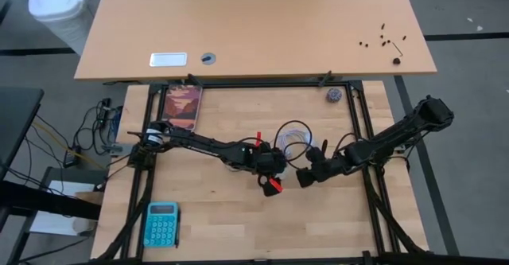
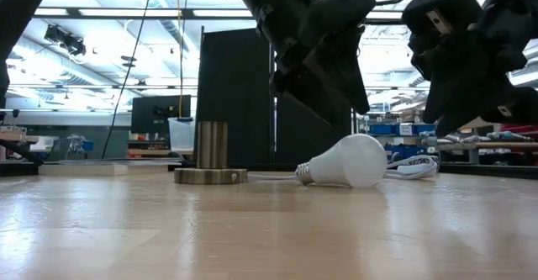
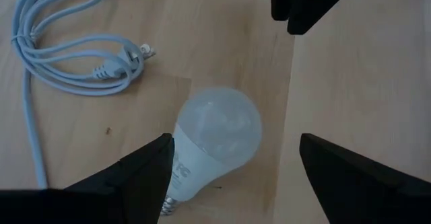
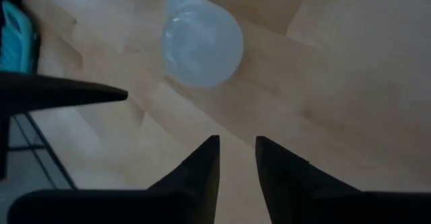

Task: Screw lightbulb
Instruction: Insert the lightbulb into the desk lamp

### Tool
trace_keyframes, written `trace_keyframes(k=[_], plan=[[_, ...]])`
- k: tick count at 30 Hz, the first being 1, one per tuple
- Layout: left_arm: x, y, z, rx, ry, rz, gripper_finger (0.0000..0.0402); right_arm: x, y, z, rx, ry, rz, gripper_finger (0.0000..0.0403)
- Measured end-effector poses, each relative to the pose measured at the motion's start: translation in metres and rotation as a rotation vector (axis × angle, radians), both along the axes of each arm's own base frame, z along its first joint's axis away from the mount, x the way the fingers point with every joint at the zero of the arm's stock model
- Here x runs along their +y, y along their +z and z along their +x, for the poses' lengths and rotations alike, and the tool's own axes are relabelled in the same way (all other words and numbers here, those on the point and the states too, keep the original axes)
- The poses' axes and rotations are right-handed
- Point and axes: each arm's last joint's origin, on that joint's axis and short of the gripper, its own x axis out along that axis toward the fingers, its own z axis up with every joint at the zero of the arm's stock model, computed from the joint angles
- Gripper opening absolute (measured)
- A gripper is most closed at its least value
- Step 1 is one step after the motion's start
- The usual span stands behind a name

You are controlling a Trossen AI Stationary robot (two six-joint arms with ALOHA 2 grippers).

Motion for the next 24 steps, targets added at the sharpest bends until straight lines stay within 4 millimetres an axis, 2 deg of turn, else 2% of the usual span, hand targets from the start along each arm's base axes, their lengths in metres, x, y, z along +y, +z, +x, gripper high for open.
trace_keyframes(k=[4, 11, 24], plan=[[0.0011, 0.0000, 0.0001, -0.004, 0.046, -0.017, 0.0324, -0.0010, 0.0000, 0.0001, -0.007, 0.081, -0.090, 0.0108], [0.0011, 0.0000, 0.0001, -0.009, 0.096, -0.052, 0.0324, -0.0009, -0.0005, -0.0004, -0.001, 0.168, -0.145, 0.0124], [-0.0012, -0.0046, -0.0065, 0.093, -0.106, -0.033, 0.0323, -0.0005, -0.0022, -0.0028, 0.030, 0.240, -0.156, 0.0129]])
